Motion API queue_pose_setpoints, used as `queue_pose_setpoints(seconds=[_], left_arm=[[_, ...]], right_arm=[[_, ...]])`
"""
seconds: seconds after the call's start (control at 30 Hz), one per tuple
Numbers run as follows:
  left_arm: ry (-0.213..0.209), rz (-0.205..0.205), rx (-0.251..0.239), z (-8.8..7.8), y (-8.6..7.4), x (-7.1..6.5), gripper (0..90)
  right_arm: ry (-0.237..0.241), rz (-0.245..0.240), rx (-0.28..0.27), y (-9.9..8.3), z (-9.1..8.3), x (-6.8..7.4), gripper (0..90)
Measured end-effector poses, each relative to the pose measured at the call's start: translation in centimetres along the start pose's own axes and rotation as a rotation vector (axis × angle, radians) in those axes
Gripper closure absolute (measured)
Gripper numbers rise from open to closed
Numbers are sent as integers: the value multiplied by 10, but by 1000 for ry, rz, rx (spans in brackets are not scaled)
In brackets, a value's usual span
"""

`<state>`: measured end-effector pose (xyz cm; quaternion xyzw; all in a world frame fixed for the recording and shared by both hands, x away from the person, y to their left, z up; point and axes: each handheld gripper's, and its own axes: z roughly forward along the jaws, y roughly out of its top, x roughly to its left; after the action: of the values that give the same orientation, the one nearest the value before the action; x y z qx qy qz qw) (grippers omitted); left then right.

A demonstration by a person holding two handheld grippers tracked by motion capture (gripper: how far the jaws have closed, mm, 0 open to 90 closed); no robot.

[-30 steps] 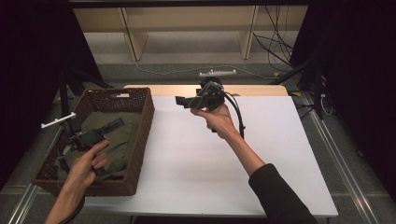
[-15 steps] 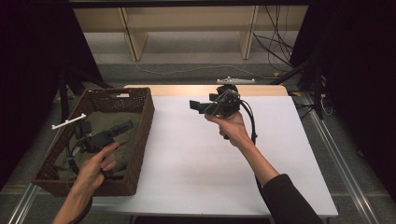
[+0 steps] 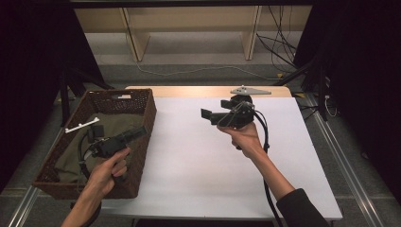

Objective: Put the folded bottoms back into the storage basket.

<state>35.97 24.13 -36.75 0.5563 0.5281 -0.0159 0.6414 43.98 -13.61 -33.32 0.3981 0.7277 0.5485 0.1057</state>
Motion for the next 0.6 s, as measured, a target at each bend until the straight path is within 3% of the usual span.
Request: queue_pose_setpoints(seconds=[0.33, 0.6], left_arm=[[1, 4, 21, 8, -7, -5, 209], [-15, 16, 37, 15, -13, -9, 209]], right_arm=[[-6, 0, -9, -16, -18, -3, 96], [-27, -32, -7, -28, -28, -5, 90]])
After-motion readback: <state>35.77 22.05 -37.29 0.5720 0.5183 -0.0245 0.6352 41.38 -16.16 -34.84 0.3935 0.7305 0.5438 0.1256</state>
